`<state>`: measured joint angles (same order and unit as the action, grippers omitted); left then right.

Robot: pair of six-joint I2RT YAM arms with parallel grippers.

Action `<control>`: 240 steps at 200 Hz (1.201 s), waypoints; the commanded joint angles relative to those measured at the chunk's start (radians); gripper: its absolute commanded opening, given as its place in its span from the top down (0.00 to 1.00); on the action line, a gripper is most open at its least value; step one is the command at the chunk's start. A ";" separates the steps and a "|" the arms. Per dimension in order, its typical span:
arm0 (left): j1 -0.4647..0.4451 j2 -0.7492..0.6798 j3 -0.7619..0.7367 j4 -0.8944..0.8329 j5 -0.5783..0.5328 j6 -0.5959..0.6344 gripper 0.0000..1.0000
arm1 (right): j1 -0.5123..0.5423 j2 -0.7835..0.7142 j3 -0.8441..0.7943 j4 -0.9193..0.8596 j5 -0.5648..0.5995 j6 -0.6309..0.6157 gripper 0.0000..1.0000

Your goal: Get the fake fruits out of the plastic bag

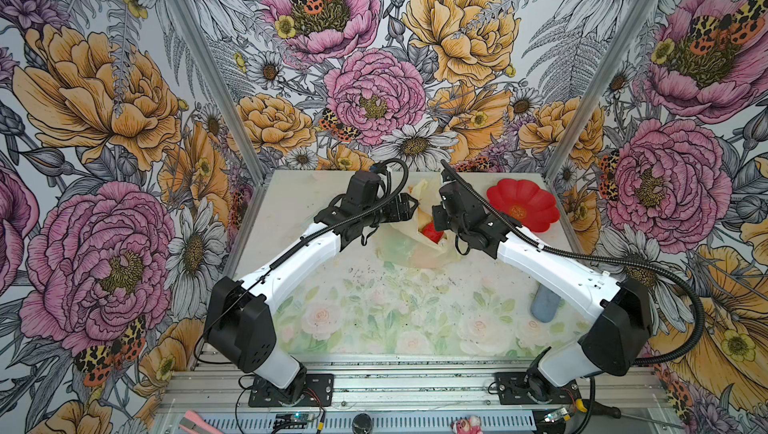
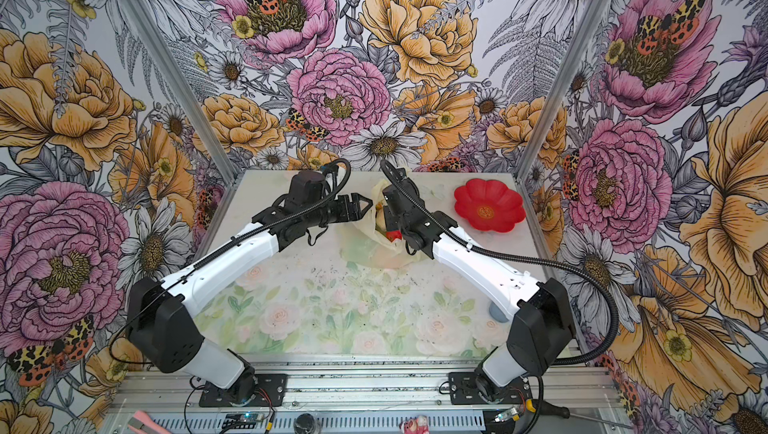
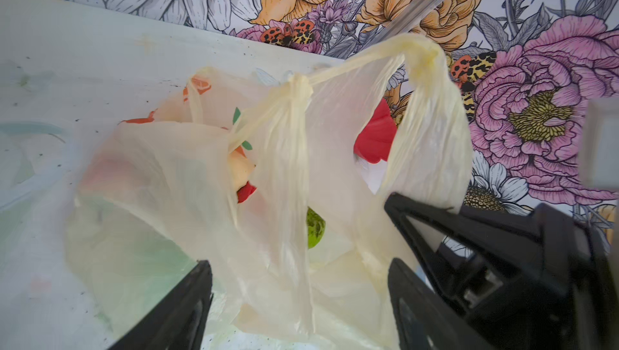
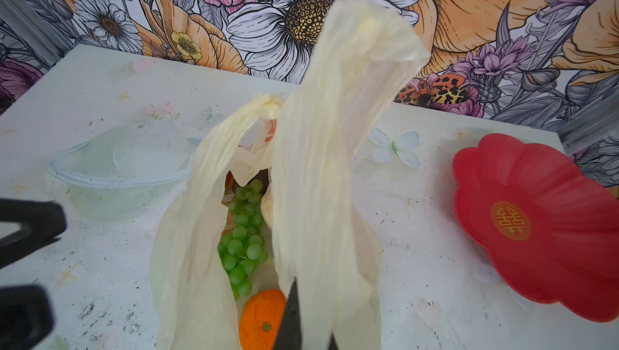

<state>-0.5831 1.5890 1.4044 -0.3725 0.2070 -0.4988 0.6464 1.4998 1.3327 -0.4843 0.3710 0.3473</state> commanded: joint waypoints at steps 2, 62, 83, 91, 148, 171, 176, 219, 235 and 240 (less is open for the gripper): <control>-0.037 0.079 0.121 -0.136 -0.045 0.013 0.16 | -0.008 -0.069 -0.055 0.098 -0.030 0.056 1.00; -0.067 0.221 0.273 -0.263 -0.213 -0.001 0.17 | -0.022 -0.149 -0.164 0.163 -0.063 0.064 1.00; -0.067 0.279 0.299 -0.273 -0.221 -0.013 0.26 | -0.033 -0.167 -0.189 0.173 -0.070 0.063 1.00; -0.062 0.289 0.306 -0.274 -0.225 -0.025 0.32 | -0.039 -0.171 -0.197 0.173 -0.073 0.063 1.00; 0.017 0.377 0.457 -0.270 -0.172 -0.082 0.90 | -0.201 -0.176 -0.219 0.242 -0.274 0.153 1.00; 0.082 0.407 0.607 -0.271 -0.148 -0.089 1.00 | -0.266 -0.123 -0.125 0.264 -0.343 0.177 1.00; 0.094 0.411 0.640 -0.272 -0.147 -0.089 1.00 | -0.276 -0.111 -0.100 0.263 -0.351 0.177 1.00; 0.165 0.366 0.781 -0.270 -0.183 -0.076 1.00 | -0.328 -0.068 0.037 0.263 -0.368 0.179 1.00; 0.168 0.306 0.735 -0.268 -0.225 -0.052 1.00 | -0.327 -0.084 0.038 0.262 -0.373 0.181 1.00; 0.168 0.279 0.703 -0.262 -0.235 -0.048 1.00 | -0.327 -0.090 0.034 0.263 -0.377 0.183 1.00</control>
<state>-0.4080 1.9694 2.1586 -0.6487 0.0257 -0.5758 0.3195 1.4322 1.3407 -0.2462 0.0269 0.5133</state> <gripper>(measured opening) 0.047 0.049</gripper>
